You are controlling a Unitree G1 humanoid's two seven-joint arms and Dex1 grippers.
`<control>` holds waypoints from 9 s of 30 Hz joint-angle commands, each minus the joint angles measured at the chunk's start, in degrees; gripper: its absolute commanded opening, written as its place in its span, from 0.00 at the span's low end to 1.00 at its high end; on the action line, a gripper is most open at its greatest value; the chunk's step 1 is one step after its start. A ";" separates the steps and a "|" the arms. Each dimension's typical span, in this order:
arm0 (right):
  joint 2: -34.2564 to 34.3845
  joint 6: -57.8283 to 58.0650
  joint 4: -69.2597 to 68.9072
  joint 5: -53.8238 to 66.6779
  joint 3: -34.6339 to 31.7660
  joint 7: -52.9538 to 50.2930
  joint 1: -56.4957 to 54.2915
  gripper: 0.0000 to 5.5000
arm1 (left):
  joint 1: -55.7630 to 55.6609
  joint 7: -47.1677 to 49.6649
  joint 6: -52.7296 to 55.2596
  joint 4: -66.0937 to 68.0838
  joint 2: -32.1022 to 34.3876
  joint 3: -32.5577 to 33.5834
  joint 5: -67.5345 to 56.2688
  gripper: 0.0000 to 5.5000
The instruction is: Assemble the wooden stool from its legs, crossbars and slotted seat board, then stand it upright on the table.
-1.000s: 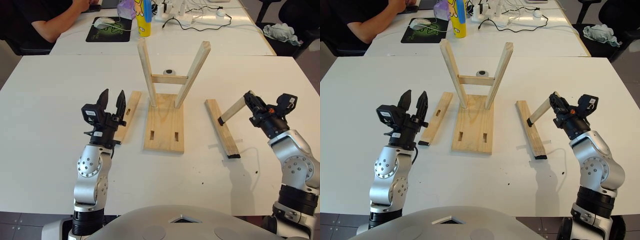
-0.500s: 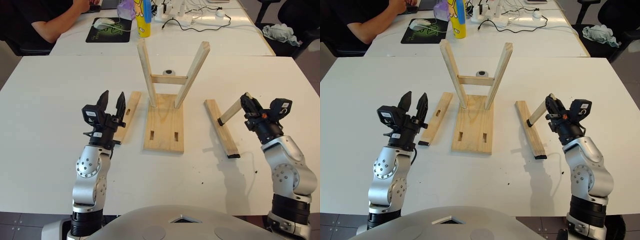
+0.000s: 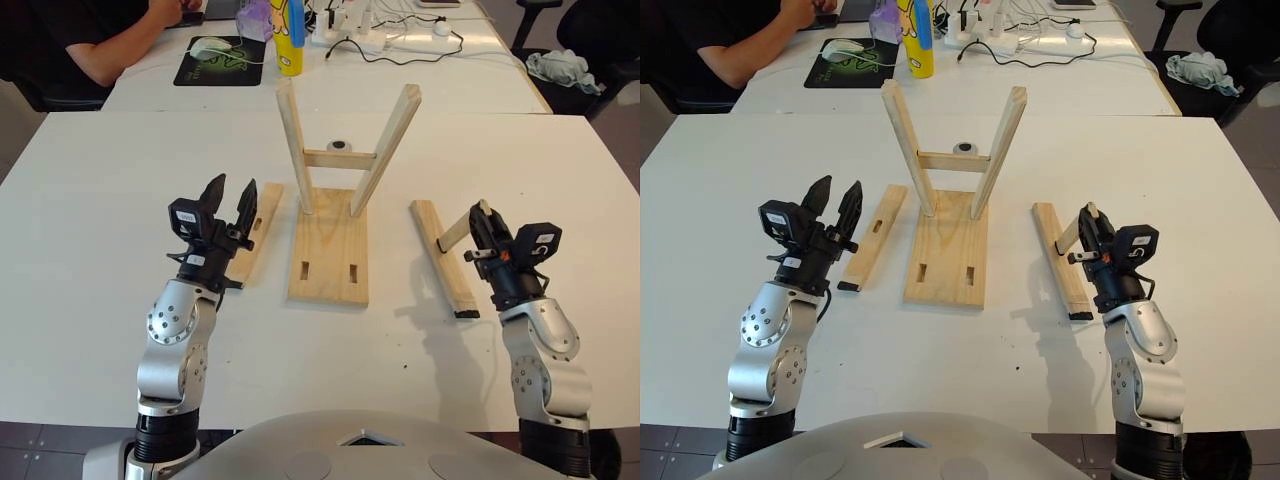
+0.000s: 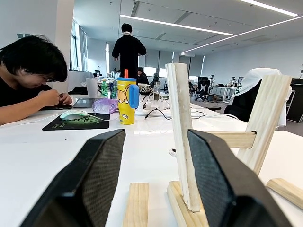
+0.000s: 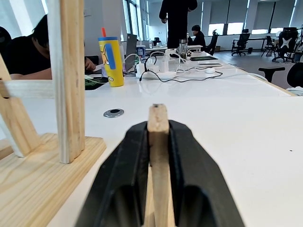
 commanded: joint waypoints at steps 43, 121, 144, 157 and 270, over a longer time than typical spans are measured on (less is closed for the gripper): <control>-3.18 15.60 6.20 1.16 0.11 -2.97 -36.54 0.13 | -1.69 2.06 -5.35 6.35 -4.68 -2.46 4.19 0.44; -0.20 32.90 9.34 3.75 1.06 -5.53 -28.38 0.00 | -6.36 2.98 -5.61 10.74 -7.57 -2.81 4.57 0.44; -20.50 48.96 1.37 11.48 -6.90 9.09 -6.70 0.39 | 3.71 7.42 -7.03 4.14 -9.01 -3.97 7.55 0.44; -13.72 51.39 -1.16 12.62 -4.66 4.58 -10.85 0.66 | 2.21 5.77 -5.45 4.38 -7.13 -2.58 6.28 0.44; -19.29 21.26 10.77 13.32 8.21 42.43 -6.43 0.67 | -12.78 -20.56 44.41 9.64 28.65 22.33 -74.60 0.37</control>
